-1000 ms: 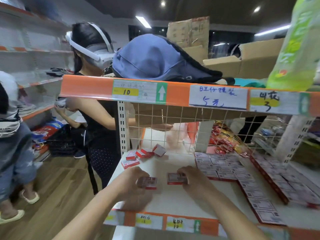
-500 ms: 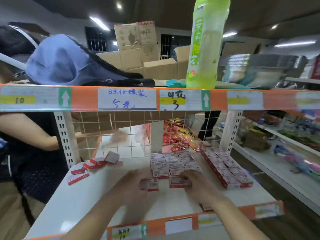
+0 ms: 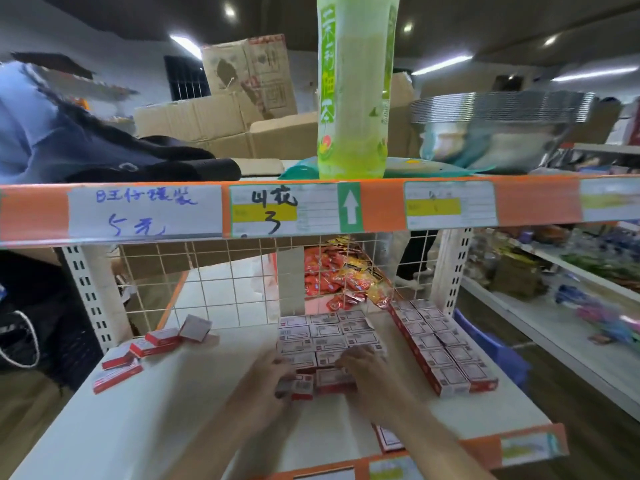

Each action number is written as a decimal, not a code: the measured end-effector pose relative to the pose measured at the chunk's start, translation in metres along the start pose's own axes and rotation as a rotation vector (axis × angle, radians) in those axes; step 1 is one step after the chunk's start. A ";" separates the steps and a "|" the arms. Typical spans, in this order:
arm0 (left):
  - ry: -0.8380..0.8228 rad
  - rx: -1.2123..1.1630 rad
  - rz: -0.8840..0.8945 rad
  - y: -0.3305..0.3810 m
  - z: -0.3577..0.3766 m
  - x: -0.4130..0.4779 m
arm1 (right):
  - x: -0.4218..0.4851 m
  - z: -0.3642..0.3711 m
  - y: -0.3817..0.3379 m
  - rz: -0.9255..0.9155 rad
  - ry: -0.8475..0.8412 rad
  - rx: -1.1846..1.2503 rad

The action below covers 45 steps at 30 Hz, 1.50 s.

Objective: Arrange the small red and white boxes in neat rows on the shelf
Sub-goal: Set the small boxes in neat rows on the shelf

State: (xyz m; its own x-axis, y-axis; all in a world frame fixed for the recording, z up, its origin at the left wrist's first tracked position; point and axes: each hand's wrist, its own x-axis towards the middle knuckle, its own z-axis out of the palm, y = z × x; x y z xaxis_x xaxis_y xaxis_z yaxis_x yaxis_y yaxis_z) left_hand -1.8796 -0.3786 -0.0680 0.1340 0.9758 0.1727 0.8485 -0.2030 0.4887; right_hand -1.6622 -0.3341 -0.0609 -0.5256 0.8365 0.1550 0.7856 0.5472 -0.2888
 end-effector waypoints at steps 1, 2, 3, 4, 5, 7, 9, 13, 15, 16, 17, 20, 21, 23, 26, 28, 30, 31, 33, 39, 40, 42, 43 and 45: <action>0.021 -0.011 -0.001 0.001 0.002 -0.001 | 0.000 0.003 0.003 -0.010 0.007 -0.022; 0.045 -0.016 -0.002 0.000 0.004 -0.001 | 0.000 0.005 0.005 -0.017 0.017 -0.038; 0.057 -0.040 -0.022 0.000 0.006 -0.001 | 0.000 0.006 0.007 -0.019 0.021 -0.043; 0.055 -0.058 -0.032 0.001 0.007 0.000 | 0.001 0.007 0.008 -0.021 0.026 -0.042; 0.057 -0.072 -0.047 0.003 0.007 0.001 | 0.001 0.007 0.009 -0.022 0.028 -0.037; 0.077 -0.052 -0.032 0.007 0.009 0.003 | 0.003 0.007 0.011 -0.022 0.042 -0.028; 0.078 -0.053 -0.020 0.009 0.012 0.006 | 0.004 0.006 0.013 -0.010 0.048 -0.009; 0.077 -0.035 -0.026 0.009 0.014 0.007 | 0.006 0.004 0.015 -0.007 0.035 -0.004; 0.054 -0.047 -0.037 0.008 0.015 0.007 | 0.006 0.004 0.014 -0.005 0.036 -0.010; 0.049 -0.049 -0.039 0.007 0.017 0.008 | 0.006 0.003 0.014 -0.002 0.033 -0.016; 0.057 -0.030 -0.034 0.007 0.017 0.008 | 0.006 0.003 0.013 0.003 0.027 -0.020; 0.074 0.044 -0.048 0.006 0.019 0.008 | 0.005 0.001 0.011 0.009 0.010 -0.045; 0.058 0.056 -0.058 0.006 0.019 0.007 | 0.004 0.000 0.010 0.011 0.000 -0.052; 0.024 0.096 -0.069 0.007 0.014 0.005 | 0.004 -0.003 0.007 0.013 -0.046 -0.083; -0.023 0.154 -0.075 0.013 0.007 0.004 | 0.005 -0.012 -0.001 0.002 -0.119 -0.121; -0.044 0.185 -0.102 0.016 0.000 0.001 | 0.007 -0.018 -0.008 -0.015 -0.144 -0.114; -0.050 0.211 -0.118 0.015 -0.006 -0.002 | 0.009 -0.021 -0.019 -0.043 -0.178 -0.113; -0.080 0.232 -0.136 0.015 -0.010 -0.005 | 0.011 -0.022 -0.025 -0.056 -0.191 -0.104; -0.148 0.285 -0.140 0.015 -0.020 -0.013 | 0.016 -0.023 -0.037 -0.084 -0.203 -0.096; -0.101 0.314 -0.329 0.001 -0.055 -0.052 | 0.042 -0.002 -0.074 -0.189 -0.302 -0.094; -0.099 0.302 -0.375 -0.007 -0.060 -0.060 | 0.047 0.004 -0.082 -0.209 -0.315 -0.094; -0.076 0.273 -0.452 -0.022 -0.071 -0.077 | 0.058 0.017 -0.100 -0.245 -0.323 -0.081; -0.063 0.272 -0.484 -0.032 -0.076 -0.084 | 0.063 0.022 -0.110 -0.264 -0.317 -0.064; -0.045 0.274 -0.543 -0.052 -0.088 -0.099 | 0.072 0.031 -0.133 -0.294 -0.301 -0.016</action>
State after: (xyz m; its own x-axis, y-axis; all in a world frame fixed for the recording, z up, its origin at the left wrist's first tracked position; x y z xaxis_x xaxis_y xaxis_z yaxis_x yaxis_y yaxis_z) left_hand -1.9817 -0.4713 -0.0354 -0.3380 0.9379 -0.0787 0.9019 0.3466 0.2578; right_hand -1.8145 -0.3475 -0.0411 -0.7983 0.5997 -0.0554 0.5916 0.7636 -0.2587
